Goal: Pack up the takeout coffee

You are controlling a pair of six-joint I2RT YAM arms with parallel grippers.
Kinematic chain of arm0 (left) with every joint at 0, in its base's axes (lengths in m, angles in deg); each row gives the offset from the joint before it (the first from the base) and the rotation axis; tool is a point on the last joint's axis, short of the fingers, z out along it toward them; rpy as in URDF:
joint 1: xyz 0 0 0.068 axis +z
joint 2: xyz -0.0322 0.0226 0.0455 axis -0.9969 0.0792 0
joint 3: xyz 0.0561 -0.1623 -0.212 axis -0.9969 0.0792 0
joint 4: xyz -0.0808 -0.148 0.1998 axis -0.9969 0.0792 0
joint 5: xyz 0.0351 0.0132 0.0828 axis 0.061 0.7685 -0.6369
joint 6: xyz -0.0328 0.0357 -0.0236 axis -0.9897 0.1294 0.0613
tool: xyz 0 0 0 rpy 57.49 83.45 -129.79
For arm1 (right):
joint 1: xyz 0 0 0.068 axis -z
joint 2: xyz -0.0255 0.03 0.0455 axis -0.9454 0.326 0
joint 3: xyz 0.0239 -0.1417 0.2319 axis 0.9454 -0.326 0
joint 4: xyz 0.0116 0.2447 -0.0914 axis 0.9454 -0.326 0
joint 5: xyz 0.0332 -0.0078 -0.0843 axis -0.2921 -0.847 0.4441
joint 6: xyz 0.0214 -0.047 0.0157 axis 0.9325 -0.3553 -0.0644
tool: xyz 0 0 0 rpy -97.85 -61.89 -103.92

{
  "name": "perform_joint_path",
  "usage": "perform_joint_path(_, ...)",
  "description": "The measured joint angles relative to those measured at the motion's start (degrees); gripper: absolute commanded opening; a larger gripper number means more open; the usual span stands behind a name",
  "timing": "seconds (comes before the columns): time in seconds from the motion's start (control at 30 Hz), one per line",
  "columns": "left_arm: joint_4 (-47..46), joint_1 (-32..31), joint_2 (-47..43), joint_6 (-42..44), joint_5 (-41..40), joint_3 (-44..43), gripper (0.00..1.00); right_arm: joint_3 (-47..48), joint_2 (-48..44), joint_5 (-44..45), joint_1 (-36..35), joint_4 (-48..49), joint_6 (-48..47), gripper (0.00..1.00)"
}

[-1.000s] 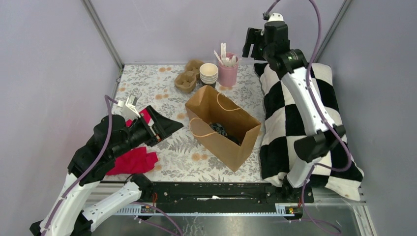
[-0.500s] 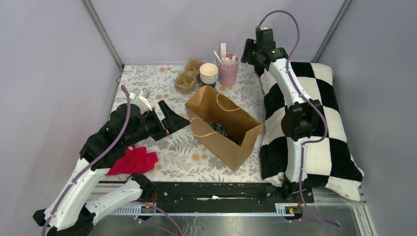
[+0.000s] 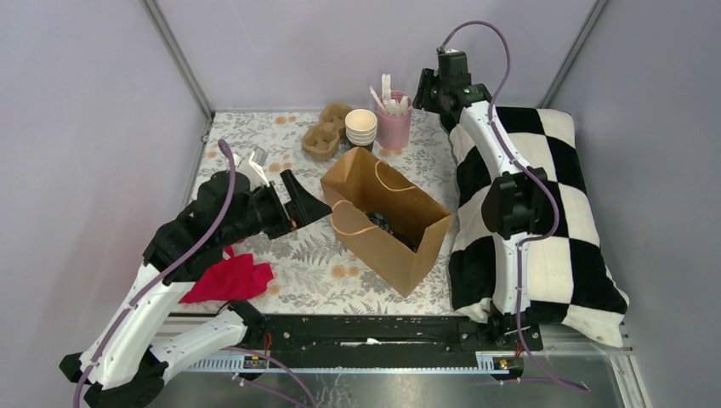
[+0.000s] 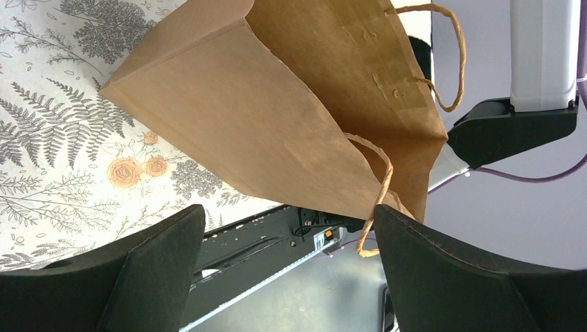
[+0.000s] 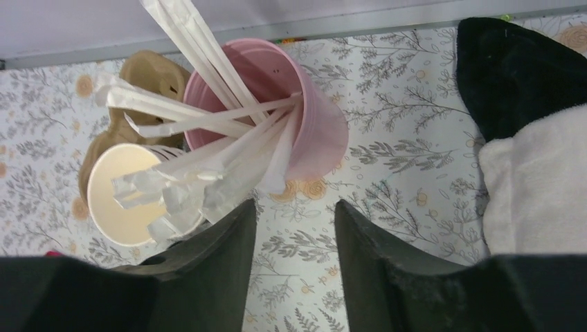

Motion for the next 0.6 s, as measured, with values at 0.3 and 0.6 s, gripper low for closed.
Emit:
perform_joint_path(0.3,0.02,0.0,1.81,1.25,0.2,-0.46,0.95,4.72,4.44,-0.98,-0.02,1.49,-0.11,0.38)
perform_joint_path(0.6,0.04,0.0,1.88,1.4,0.52,-0.46,0.95,7.34,7.98,-1.03,-0.02,1.7,0.02,0.21)
